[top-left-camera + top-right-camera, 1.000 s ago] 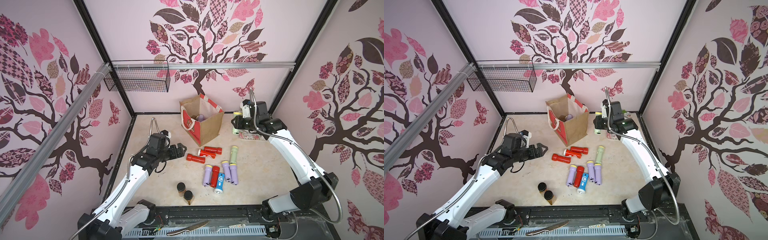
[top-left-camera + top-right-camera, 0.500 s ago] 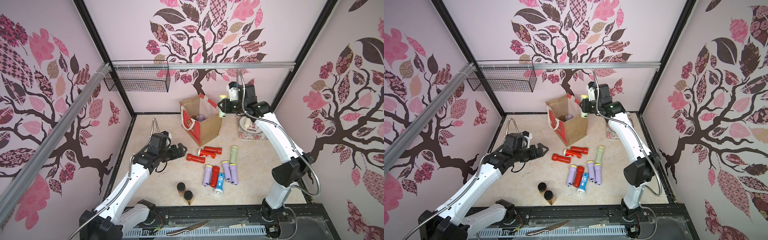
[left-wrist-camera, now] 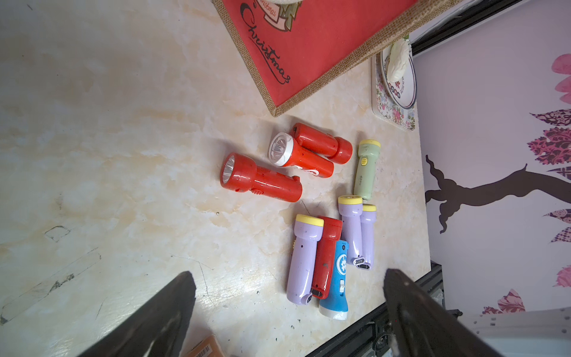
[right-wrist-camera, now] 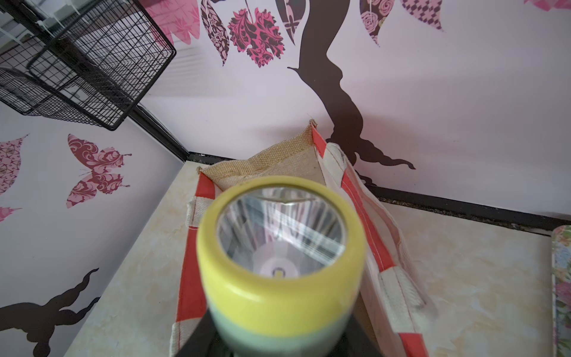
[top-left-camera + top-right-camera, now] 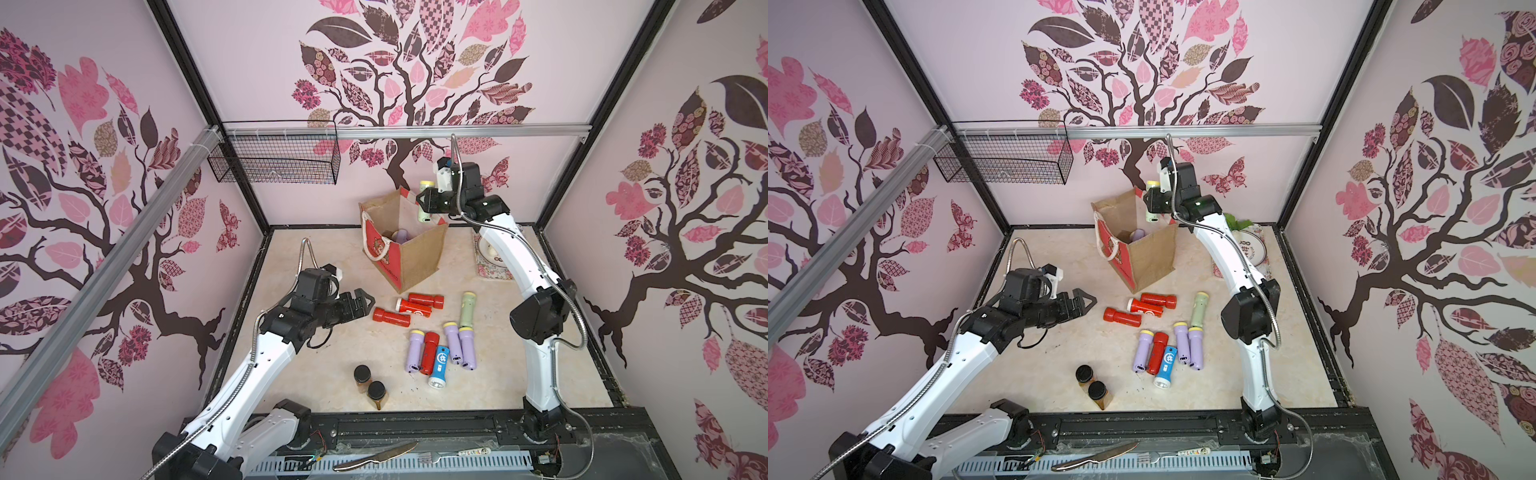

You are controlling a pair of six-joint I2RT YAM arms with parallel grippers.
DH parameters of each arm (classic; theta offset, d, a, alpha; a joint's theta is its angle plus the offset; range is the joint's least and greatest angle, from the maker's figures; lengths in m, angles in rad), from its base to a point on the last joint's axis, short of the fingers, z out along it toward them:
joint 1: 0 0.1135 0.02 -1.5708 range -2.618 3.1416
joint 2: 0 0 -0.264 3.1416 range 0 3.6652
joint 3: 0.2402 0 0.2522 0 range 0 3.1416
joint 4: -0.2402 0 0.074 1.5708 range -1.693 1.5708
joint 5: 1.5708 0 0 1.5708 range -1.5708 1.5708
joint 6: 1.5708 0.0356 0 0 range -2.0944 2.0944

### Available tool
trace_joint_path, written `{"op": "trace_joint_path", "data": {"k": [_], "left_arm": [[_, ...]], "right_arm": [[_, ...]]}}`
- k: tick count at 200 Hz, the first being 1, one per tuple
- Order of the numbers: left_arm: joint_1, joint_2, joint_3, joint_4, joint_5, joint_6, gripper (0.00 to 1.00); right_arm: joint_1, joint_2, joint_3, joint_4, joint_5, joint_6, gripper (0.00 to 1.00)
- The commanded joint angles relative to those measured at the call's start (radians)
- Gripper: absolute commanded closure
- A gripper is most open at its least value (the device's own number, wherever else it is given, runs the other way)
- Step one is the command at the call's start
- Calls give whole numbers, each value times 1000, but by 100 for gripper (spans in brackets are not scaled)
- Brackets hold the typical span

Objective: Put the flashlights into the tote bags
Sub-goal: Place the flashlight in the canvas bag.

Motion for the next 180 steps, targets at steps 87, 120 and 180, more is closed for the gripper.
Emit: {"op": "trace_joint_path", "data": {"k": [87,120,180], "left_arm": [[4,-32,0,63,12,-58,2],[4,-31,-9,77,12,-67,2],[4,-37,-39,122,-16,-100,2]], "right_arm": [[79,255,187,27,166,-105,100],[82,296,195,32,197,-102,100],[85,335,194,54,191,-68,87]]}}
